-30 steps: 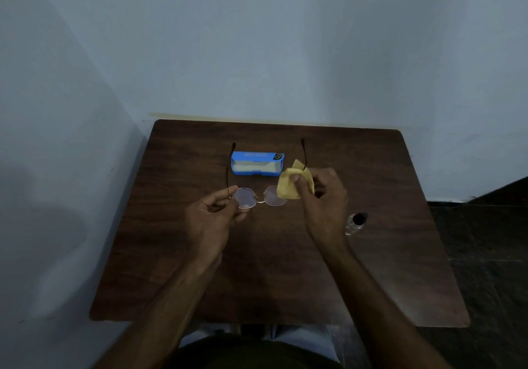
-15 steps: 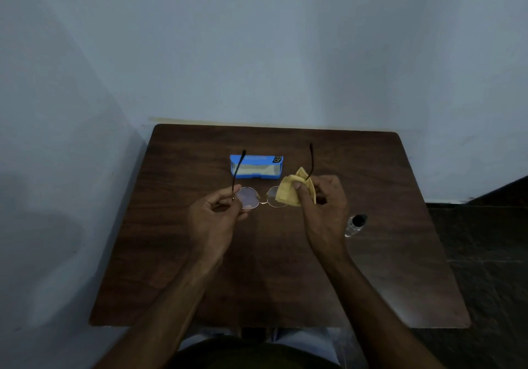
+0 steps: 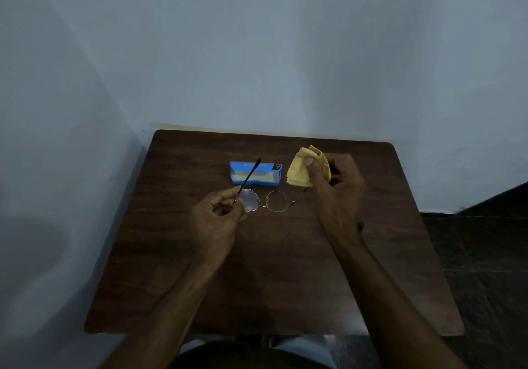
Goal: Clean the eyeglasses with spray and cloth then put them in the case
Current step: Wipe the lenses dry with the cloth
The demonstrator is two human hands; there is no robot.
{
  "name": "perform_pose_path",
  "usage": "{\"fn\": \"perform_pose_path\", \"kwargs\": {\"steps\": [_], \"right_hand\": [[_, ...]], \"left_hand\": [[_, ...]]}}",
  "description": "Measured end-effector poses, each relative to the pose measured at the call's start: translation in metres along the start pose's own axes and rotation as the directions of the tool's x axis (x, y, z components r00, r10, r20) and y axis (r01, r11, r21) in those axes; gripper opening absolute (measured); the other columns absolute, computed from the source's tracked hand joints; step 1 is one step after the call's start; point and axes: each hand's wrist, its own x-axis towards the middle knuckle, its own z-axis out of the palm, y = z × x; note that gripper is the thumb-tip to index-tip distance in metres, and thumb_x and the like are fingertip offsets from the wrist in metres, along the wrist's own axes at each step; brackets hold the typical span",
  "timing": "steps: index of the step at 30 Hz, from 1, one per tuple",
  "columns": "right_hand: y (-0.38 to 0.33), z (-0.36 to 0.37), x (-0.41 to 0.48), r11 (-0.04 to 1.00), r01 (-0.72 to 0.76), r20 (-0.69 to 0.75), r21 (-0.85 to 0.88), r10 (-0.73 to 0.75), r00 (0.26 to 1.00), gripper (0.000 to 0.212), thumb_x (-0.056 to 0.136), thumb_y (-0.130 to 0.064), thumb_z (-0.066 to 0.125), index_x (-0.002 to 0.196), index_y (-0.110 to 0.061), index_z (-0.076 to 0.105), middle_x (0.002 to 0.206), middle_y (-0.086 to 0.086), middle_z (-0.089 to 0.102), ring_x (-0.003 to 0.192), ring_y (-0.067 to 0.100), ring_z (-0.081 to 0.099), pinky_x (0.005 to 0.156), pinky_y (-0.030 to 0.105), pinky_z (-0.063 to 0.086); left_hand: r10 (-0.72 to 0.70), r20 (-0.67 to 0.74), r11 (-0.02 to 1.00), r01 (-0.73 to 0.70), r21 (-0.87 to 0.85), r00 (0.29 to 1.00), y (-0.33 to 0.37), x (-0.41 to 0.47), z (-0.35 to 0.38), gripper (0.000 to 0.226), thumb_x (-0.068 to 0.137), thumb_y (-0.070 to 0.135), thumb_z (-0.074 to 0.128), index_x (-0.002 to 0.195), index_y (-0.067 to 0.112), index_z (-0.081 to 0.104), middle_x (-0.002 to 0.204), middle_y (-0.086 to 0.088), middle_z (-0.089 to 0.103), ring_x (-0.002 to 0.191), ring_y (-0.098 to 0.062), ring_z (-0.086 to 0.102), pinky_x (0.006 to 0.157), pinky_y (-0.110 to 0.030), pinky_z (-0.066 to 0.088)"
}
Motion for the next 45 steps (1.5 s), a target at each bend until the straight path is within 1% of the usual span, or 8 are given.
{"fn": "perform_pose_path", "kwargs": {"steps": [2, 7, 12, 19, 27, 38, 43, 45], "right_hand": [[0.008, 0.001, -0.008, 1.0, -0.018, 0.013, -0.004, 0.018, 1.0, 0.01, 0.095, -0.024, 0.073, 0.097, -0.029, 0.065, 0.094, -0.008, 0.062, 0.086, 0.011, 0.063, 0.067, 0.032, 0.057], [0.035, 0.008, -0.046, 0.995, -0.104, 0.065, 0.001, 0.104, 0.993, 0.007, 0.094, -0.018, 0.075, 0.091, -0.014, 0.07, 0.088, -0.005, 0.063, 0.08, 0.012, 0.063, 0.066, 0.038, 0.055], [0.047, 0.012, -0.071, 0.988, -0.152, 0.106, -0.025, 0.154, 0.982, 0.004, 0.094, -0.02, 0.076, 0.095, -0.017, 0.073, 0.091, -0.007, 0.064, 0.083, 0.012, 0.064, 0.069, 0.037, 0.055], [0.022, -0.005, -0.036, 0.998, -0.067, 0.044, -0.014, 0.067, 0.997, 0.009, 0.095, -0.019, 0.074, 0.091, -0.022, 0.067, 0.094, -0.002, 0.061, 0.085, 0.017, 0.062, 0.067, 0.045, 0.056], [0.0, -0.024, 0.018, 0.999, 0.022, 0.003, 0.04, -0.022, 1.0, 0.015, 0.094, -0.02, 0.077, 0.095, -0.007, 0.071, 0.091, 0.006, 0.064, 0.083, 0.02, 0.064, 0.065, 0.035, 0.056], [0.056, -0.026, -0.02, 0.993, -0.115, 0.132, 0.006, 0.114, 0.985, 0.004, 0.094, -0.02, 0.076, 0.093, -0.019, 0.072, 0.091, -0.007, 0.064, 0.083, 0.012, 0.064, 0.07, 0.042, 0.056], [0.07, -0.025, -0.029, 0.984, -0.175, 0.166, -0.02, 0.176, 0.97, 0.022, 0.092, -0.02, 0.077, 0.094, -0.039, 0.066, 0.094, -0.01, 0.064, 0.088, 0.007, 0.064, 0.075, 0.042, 0.058], [0.068, -0.029, -0.021, 0.993, -0.117, 0.178, -0.009, 0.117, 0.977, 0.017, 0.092, -0.019, 0.077, 0.096, -0.034, 0.069, 0.095, -0.005, 0.063, 0.088, 0.007, 0.063, 0.073, 0.04, 0.057]], "left_hand": [[-0.018, -0.005, 1.0, 0.018, -0.023, 1.0, -0.003, 0.0, 0.0, 0.031, 0.091, -0.001, 0.075, 0.12, 0.008, 0.076, 0.106, -0.003, 0.08, 0.092, -0.02, 0.08, 0.079, -0.042, 0.066], [-0.164, 0.004, 0.969, 0.161, -0.187, 0.987, -0.003, -0.003, 0.002, 0.028, 0.095, -0.004, 0.069, 0.119, 0.008, 0.076, 0.099, -0.011, 0.08, 0.086, -0.021, 0.08, 0.07, -0.026, 0.065], [-0.253, 0.019, 0.943, 0.251, -0.22, 0.967, -0.005, -0.003, 0.004, 0.026, 0.095, 0.001, 0.071, 0.118, 0.013, 0.077, 0.101, -0.008, 0.081, 0.09, -0.023, 0.08, 0.069, -0.026, 0.064], [-0.106, 0.007, 0.991, 0.106, -0.077, 0.994, 0.004, -0.007, 0.007, 0.031, 0.092, -0.005, 0.072, 0.12, 0.008, 0.075, 0.102, -0.001, 0.08, 0.087, -0.016, 0.08, 0.072, -0.028, 0.066], [-0.027, -0.02, 1.0, 0.027, -0.013, 0.999, 0.002, -0.006, 0.022, 0.034, 0.09, -0.004, 0.075, 0.121, 0.009, 0.076, 0.108, -0.007, 0.08, 0.092, -0.021, 0.08, 0.077, -0.038, 0.066], [-0.267, -0.041, 0.92, 0.242, -0.308, 0.963, 0.014, -0.012, 0.054, 0.024, 0.095, -0.006, 0.068, 0.111, 0.009, 0.078, 0.094, -0.014, 0.081, 0.084, -0.025, 0.079, 0.066, -0.026, 0.064], [-0.313, -0.052, 0.917, 0.287, -0.277, 0.948, 0.017, -0.016, 0.062, 0.025, 0.095, -0.005, 0.068, 0.115, 0.008, 0.077, 0.096, -0.012, 0.08, 0.082, -0.021, 0.079, 0.066, -0.025, 0.064], [-0.295, -0.06, 0.929, 0.272, -0.252, 0.954, 0.018, -0.017, 0.065, 0.026, 0.095, -0.005, 0.069, 0.115, 0.009, 0.077, 0.098, -0.013, 0.08, 0.082, -0.02, 0.08, 0.067, -0.025, 0.064]]}}
